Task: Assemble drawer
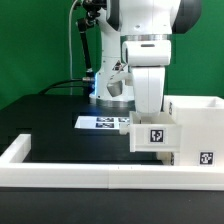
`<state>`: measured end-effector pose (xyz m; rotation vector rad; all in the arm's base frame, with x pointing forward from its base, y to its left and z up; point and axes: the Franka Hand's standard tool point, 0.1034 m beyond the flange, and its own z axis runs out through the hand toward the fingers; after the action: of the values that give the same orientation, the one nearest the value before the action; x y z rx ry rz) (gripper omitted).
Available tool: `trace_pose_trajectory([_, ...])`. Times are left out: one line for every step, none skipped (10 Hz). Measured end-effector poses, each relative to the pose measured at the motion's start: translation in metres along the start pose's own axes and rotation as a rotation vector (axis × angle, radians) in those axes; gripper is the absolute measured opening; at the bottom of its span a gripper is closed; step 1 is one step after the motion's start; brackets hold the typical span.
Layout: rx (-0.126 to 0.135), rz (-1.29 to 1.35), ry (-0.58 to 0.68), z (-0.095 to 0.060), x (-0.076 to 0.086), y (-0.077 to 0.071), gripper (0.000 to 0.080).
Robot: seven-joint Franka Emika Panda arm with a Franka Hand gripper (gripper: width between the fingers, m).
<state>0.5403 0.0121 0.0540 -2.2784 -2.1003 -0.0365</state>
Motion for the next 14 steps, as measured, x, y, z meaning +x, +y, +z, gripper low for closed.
trace_pose_trajectory([-0.001, -0.002, 0.0, 0.0, 0.001, 0.001, 0.0041])
trace_pose_trajectory([-0.002, -0.01, -0.001, 0.0, 0.005, 0.002, 0.0041])
trace_pose_trajectory([-0.004, -0.017, -0.001, 0.0, 0.008, 0.003, 0.0041])
trace_pose_trajectory([-0.003, -0.013, -0.001, 0.0, 0.009, 0.004, 0.0041])
trace_pose_trajectory([-0.003, -0.009, -0.001, 0.0, 0.009, 0.004, 0.0041])
trace_pose_trajectory([-0.003, -0.008, -0.001, 0.0, 0.009, 0.004, 0.0041])
trace_pose_trajectory([-0.003, -0.008, -0.001, 0.0, 0.009, 0.004, 0.0041])
trace_pose_trajectory([-0.003, -0.008, -0.001, 0.0, 0.009, 0.004, 0.0041])
trace_pose_trajectory([-0.003, -0.008, -0.001, 0.0, 0.009, 0.004, 0.0041])
trace_pose_trajectory([-0.003, -0.013, -0.001, -0.001, 0.009, 0.004, 0.0041])
trace_pose_trajectory([-0.003, -0.019, -0.003, -0.001, 0.011, 0.004, 0.0041])
trace_pose_trajectory([-0.004, -0.031, -0.008, -0.001, 0.012, 0.005, 0.0041])
trace_pose_trajectory([-0.007, -0.046, -0.008, -0.001, 0.012, 0.005, 0.0041])
trace_pose_trajectory([-0.008, -0.044, -0.008, -0.001, 0.011, 0.005, 0.0041])
